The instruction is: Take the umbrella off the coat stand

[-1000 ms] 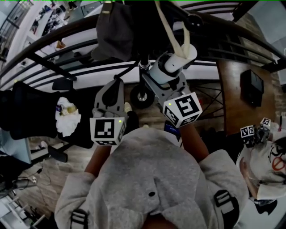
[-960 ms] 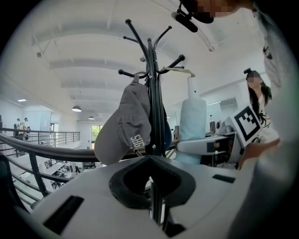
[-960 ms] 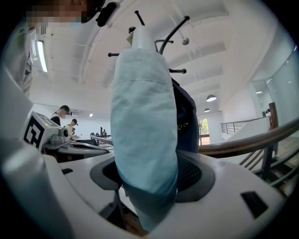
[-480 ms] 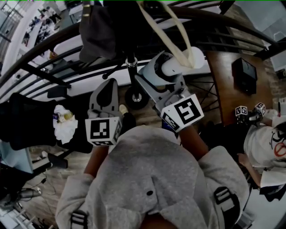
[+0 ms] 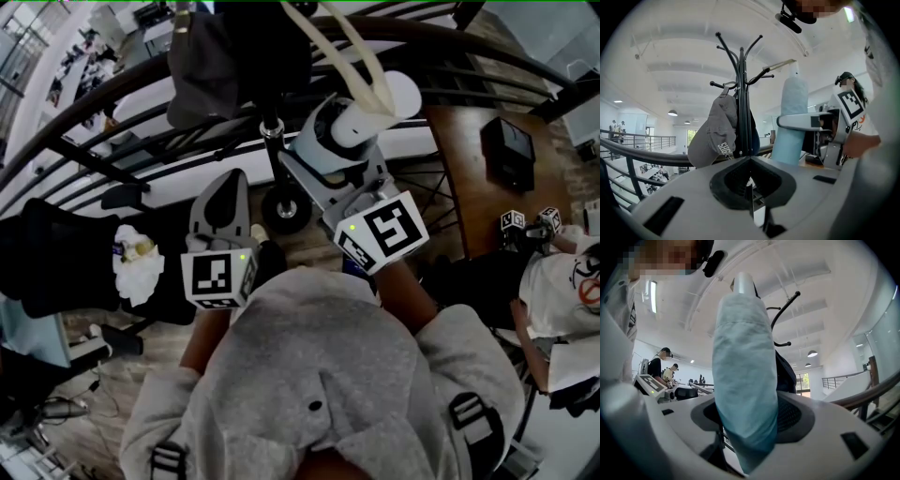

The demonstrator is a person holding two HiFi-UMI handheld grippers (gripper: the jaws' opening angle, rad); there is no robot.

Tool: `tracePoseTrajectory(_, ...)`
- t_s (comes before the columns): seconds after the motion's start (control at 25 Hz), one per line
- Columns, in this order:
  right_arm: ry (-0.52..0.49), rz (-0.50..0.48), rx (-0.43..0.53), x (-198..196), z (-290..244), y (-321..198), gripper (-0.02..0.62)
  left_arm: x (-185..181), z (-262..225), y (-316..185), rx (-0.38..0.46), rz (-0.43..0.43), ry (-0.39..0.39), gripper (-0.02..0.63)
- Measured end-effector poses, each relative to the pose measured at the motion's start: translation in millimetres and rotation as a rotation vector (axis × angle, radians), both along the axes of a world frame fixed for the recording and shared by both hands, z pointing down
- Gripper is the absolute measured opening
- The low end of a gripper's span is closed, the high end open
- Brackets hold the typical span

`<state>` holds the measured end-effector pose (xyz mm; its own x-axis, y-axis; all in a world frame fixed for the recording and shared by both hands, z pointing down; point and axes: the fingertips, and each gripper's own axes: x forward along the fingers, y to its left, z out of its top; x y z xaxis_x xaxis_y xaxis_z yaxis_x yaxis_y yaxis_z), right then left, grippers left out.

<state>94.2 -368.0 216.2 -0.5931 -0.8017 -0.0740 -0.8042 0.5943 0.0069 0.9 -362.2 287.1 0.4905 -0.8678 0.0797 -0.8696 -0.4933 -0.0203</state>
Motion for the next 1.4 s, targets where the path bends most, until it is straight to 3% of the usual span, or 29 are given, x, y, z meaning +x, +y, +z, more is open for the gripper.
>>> tracePoseTrajectory(0.32,-0.023,-0.027,0.051,-12.5,-19.9,6.9,0.29,-10.2,6.7,15.0,-0.006,-0.017,-0.001,0.012)
tracePoseTrajectory(0.52,0.019,-0.045,0.112,-21.1,-30.0,15.2,0.29,-10.9,5.6,20.0,-0.007,-0.027,0.005,0.013)
tracePoseTrajectory(0.88,0.014,-0.014,-0.064,12.3,50.4,50.7,0.29,-1.4,20.4,38.4,-0.003,-0.027,-0.009,0.012)
tracePoseTrajectory(1.08,0.033,0.033,-0.105,36.4,74.1,71.9,0.29,2.4,27.0,54.5,-0.023,-0.024,-0.021,0.012)
tracePoseTrajectory(1.4,0.039,0.046,-0.137,34.8,82.6,87.6,0.29,-4.7,23.7,67.1,-0.026,-0.024,-0.03,0.012)
